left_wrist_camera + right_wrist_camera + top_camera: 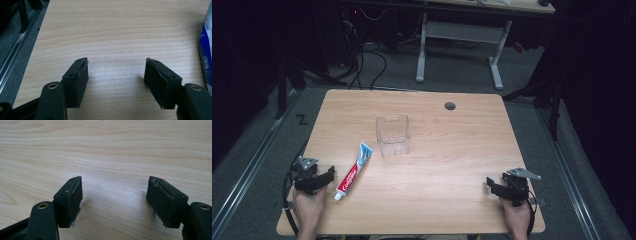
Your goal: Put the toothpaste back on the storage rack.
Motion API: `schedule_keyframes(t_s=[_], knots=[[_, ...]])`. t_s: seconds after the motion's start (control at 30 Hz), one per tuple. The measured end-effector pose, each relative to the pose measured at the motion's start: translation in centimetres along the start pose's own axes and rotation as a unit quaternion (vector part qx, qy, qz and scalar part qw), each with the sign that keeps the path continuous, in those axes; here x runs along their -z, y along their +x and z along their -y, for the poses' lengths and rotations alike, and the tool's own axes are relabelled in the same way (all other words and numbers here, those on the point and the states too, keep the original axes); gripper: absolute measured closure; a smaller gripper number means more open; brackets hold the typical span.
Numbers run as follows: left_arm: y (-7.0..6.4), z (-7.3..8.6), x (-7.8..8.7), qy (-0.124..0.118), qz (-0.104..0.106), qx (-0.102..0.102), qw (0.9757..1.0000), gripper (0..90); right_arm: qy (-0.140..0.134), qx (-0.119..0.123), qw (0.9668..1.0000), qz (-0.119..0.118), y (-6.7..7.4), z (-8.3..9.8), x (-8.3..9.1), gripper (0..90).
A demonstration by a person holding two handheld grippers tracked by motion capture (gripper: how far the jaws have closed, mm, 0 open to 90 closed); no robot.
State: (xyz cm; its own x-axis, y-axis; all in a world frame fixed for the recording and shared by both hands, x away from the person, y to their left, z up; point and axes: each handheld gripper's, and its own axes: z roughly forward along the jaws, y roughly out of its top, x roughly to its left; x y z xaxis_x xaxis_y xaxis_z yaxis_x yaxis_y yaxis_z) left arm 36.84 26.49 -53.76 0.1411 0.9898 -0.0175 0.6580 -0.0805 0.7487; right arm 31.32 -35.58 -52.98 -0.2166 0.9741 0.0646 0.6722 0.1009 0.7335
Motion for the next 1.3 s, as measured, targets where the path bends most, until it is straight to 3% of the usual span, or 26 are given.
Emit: schedule_keyframes(t_s=[0.5, 0.7, 0.83, 1.03, 1.3], knots=[[-0.3, 0.0, 0.0, 0.002, -0.009, 0.002, 1.0, 35.3, 0.0, -0.001, 1.0, 0.0, 0.0, 0.0, 0.0, 29.2], [-0.8, -0.1, 0.0, 0.0, -0.026, -0.013, 0.9996, 35.9, -0.001, -0.001, 1.0, 0.0, 0.0, 0.0, 0.0, 29.2], [-1.1, -0.4, 0.1, 0.012, -0.026, -0.024, 0.9993, 36.1, -0.001, -0.001, 1.0, -0.002, -0.1, 0.0, 0.0, 29.0], [-1.0, -0.6, 0.4, 0.01, -0.008, -0.011, 0.9999, 36.2, 0.0, -0.002, 1.0, -0.002, -0.1, 0.0, 0.0, 28.9], [-0.6, -0.6, 1.0, 0.001, -0.006, 0.005, 1.0, 38.6, -0.001, -0.002, 1.0, -0.003, -0.1, 0.0, 0.0, 28.8]])
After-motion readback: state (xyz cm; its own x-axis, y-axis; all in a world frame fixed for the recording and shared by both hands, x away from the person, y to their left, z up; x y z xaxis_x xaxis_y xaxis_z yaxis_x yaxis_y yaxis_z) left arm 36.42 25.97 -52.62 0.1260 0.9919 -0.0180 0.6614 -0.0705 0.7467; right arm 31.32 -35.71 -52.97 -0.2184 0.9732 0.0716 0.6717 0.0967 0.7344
